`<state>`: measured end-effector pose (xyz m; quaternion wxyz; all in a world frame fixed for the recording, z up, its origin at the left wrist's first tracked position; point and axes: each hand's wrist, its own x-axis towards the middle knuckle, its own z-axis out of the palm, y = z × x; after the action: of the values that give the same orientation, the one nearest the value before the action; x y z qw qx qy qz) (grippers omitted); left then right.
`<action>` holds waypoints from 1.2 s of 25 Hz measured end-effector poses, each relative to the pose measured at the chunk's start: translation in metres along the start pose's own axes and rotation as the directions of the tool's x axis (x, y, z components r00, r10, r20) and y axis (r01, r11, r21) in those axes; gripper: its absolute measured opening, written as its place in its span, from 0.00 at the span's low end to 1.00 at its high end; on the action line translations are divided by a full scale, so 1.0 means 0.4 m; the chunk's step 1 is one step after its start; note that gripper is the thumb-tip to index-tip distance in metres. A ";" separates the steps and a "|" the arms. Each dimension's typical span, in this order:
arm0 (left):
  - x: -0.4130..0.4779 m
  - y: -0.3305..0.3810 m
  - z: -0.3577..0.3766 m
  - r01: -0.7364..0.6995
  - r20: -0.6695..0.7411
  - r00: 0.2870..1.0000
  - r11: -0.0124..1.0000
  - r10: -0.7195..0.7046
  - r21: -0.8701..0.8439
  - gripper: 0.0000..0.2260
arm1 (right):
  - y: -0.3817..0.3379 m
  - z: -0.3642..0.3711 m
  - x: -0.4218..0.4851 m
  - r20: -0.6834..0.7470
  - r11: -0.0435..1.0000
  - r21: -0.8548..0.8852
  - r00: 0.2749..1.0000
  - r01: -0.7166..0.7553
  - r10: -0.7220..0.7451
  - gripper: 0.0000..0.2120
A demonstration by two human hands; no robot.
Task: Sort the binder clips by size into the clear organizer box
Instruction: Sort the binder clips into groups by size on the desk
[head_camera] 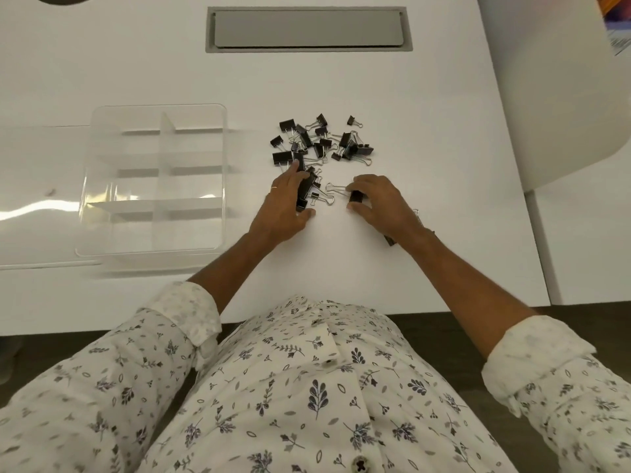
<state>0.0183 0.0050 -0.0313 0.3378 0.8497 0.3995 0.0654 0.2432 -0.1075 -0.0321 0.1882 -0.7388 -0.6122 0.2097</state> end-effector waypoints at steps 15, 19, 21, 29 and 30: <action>0.072 0.052 -0.039 -0.044 -0.009 0.999 0.988 0.045 0.151 0.23 | 0.246 -0.236 -0.155 0.061 0.987 -0.044 0.986 -0.153 0.155 0.25; 0.090 0.146 -0.015 -0.109 -0.010 0.994 0.990 0.111 0.089 0.24 | 0.253 -0.212 -0.176 0.088 0.988 -0.122 0.990 -0.099 0.110 0.26; 0.104 0.212 0.026 -0.160 0.037 0.987 0.985 0.158 0.065 0.24 | 0.254 -0.199 -0.184 0.077 0.983 -0.139 0.989 -0.117 0.129 0.27; 0.154 0.330 0.188 -0.167 0.157 0.974 0.986 0.160 0.028 0.26 | 0.246 -0.175 -0.237 -0.056 0.981 -0.055 0.982 -0.185 0.182 0.28; 0.157 0.330 0.196 -0.171 0.154 0.974 0.985 0.167 0.015 0.26 | 0.243 -0.173 -0.249 -0.071 0.983 -0.046 0.982 -0.180 0.177 0.27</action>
<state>0.1741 -0.0502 -0.0183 0.3484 0.8878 0.2998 0.0231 0.3446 -0.2245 -0.0181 0.1695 -0.8020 -0.5421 0.1851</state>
